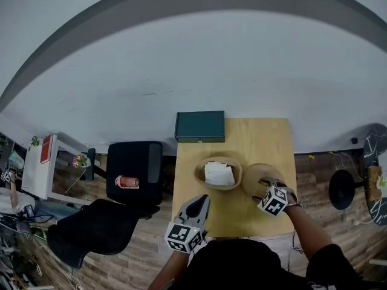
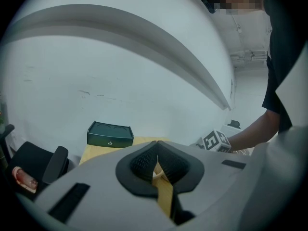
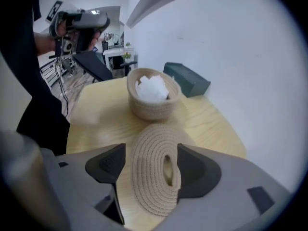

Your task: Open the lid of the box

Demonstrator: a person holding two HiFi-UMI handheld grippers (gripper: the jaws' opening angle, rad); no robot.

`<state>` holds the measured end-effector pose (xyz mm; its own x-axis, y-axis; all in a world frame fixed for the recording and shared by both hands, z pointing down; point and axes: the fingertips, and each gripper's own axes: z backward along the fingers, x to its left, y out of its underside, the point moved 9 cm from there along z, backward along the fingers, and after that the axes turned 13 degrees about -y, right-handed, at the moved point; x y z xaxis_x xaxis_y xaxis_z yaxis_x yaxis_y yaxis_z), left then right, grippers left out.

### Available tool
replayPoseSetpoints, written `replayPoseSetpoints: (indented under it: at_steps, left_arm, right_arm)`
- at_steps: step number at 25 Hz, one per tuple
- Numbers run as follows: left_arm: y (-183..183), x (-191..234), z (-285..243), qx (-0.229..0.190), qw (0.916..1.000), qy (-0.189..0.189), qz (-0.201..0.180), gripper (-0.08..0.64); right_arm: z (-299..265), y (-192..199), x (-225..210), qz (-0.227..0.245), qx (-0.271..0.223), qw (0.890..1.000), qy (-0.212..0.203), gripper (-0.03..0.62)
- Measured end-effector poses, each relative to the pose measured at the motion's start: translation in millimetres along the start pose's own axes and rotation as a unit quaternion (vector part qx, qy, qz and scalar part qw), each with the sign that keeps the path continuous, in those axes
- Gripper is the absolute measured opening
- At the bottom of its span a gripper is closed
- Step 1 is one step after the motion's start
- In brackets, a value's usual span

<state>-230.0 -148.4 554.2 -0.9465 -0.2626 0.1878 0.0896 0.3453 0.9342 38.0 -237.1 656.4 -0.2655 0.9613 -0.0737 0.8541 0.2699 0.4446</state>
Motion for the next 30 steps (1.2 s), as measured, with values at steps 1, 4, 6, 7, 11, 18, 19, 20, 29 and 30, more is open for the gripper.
replayPoseSetpoints:
  at_steps: [1, 4, 6, 7, 11, 18, 19, 20, 29, 30]
  left_arm:
    - [-1, 0, 0, -0.001, 1.0, 0.001, 0.001, 0.02]
    - [-8, 1, -1, -0.01, 0.9999, 0.001, 0.001, 0.02]
    - [-15, 3, -2, -0.021, 0.9998, -0.005, 0.002, 0.02]
    - [-19, 5, -1, -0.027, 0.9996, -0.007, 0.002, 0.02]
    - [-31, 1, 1, -0.04, 0.9991, -0.002, -0.015, 0.02]
    - [-38, -10, 7, -0.043, 0.9975, 0.012, -0.054, 0.02]
    - [-38, -12, 8, -0.043, 0.9973, 0.013, -0.057, 0.02]
    - [-39, -14, 10, -0.044, 0.9972, 0.014, -0.059, 0.02]
    - [-46, -21, 16, -0.049, 0.9966, 0.017, -0.063, 0.02]
    - [-47, -23, 16, -0.05, 0.9966, 0.017, -0.064, 0.02]
  right_arm:
    - [10, -8, 0, -0.002, -0.018, 1.0, 0.013, 0.351]
    - [45, -36, 3, -0.022, -0.085, 0.995, 0.047, 0.323]
    - [68, -55, 9, -0.032, -0.134, 0.988, 0.068, 0.305]
    - [79, -64, 12, -0.036, -0.157, 0.984, 0.079, 0.294]
    - [117, -87, 26, -0.037, -0.229, 0.965, 0.121, 0.235]
    - [161, -99, 51, -0.019, -0.297, 0.936, 0.19, 0.137]
    - [166, -99, 54, -0.021, -0.312, 0.93, 0.193, 0.121]
    - [171, -100, 58, -0.023, -0.326, 0.924, 0.198, 0.105]
    - [205, -100, 82, -0.024, -0.42, 0.86, 0.289, 0.02]
    - [206, -98, 85, -0.02, -0.423, 0.857, 0.293, 0.018]
